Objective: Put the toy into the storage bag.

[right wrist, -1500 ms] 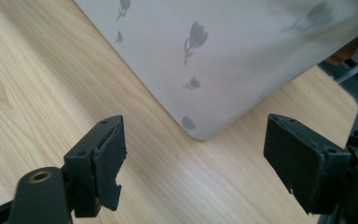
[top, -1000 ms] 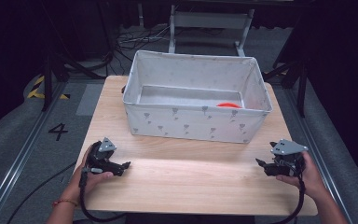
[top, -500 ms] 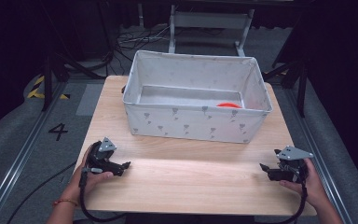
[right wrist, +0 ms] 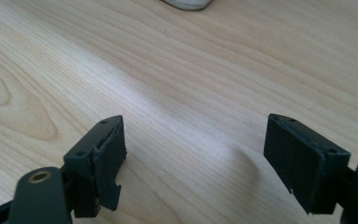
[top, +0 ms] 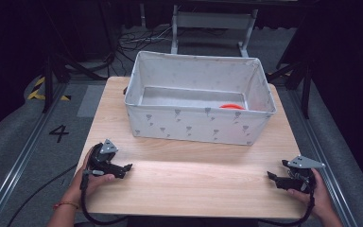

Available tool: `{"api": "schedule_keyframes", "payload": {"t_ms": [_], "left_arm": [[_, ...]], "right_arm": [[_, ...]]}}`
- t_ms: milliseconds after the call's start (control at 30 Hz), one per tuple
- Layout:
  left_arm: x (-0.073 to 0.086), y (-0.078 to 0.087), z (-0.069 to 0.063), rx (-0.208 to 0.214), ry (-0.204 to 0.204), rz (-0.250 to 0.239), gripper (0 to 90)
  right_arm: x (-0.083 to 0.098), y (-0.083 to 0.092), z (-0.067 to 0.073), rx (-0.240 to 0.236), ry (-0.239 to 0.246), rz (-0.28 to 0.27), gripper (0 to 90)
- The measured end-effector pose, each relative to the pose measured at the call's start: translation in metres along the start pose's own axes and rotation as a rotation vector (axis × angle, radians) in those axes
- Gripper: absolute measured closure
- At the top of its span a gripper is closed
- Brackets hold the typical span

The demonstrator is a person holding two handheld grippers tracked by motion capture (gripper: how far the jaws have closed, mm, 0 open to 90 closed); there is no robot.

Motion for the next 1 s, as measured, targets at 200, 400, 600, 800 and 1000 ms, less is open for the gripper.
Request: {"api": "schedule_keyframes", "payload": {"t_ms": [200,400,600,800,1000], "left_arm": [[0.0,-0.0002,-0.0001,-0.002,0.002,-0.001,0.6],[0.0001,-0.0001,-0.0001,-0.003,0.002,-0.001,0.5],[0.0003,0.0,-0.0001,-0.005,0.004,-0.001,0.5],[0.0,-0.0004,-0.0004,0.0,0.009,0.0,0.3],[-0.001,-0.0005,0.0013,-0.012,-0.002,-0.006,0.2]], "right_arm": [[0.0063,-0.0014,-0.0049,-0.029,-0.091,-0.014,15.8],[0.0065,-0.0015,-0.0051,-0.028,-0.092,-0.013,15.3],[0.0061,-0.0021,-0.0046,-0.015,-0.104,-0.008,15.0],[0.0061,-0.0021,-0.0047,-0.015,-0.104,-0.008,15.0],[0.0061,-0.0021,-0.0047,-0.015,-0.104,-0.008,15.0]]}}
Point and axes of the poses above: each handheld gripper's, and its own axes: y roughly backward along the jaws, x roughly out of its underside, z roughly to its left, the point moved 8 cm from there along -y, roughly forward along the jaws, and after that the axes turned 7 degrees about y, right-handed, at the moved point
